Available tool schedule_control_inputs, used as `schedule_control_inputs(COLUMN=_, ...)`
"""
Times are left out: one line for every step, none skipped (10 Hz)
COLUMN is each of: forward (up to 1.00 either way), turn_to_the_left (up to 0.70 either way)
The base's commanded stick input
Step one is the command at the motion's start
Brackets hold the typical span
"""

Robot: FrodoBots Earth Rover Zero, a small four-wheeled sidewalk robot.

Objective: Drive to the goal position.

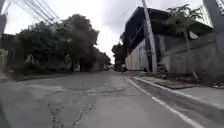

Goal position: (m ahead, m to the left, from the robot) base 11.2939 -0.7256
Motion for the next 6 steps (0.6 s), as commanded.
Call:
schedule_control_inputs(forward=1.0, turn_to_the_left=0.0)
schedule_control_inputs(forward=1.0, turn_to_the_left=-0.04)
schedule_control_inputs(forward=1.0, turn_to_the_left=-0.23)
schedule_control_inputs(forward=1.0, turn_to_the_left=-0.36)
schedule_control_inputs(forward=1.0, turn_to_the_left=-0.27)
schedule_control_inputs(forward=1.0, turn_to_the_left=0.0)
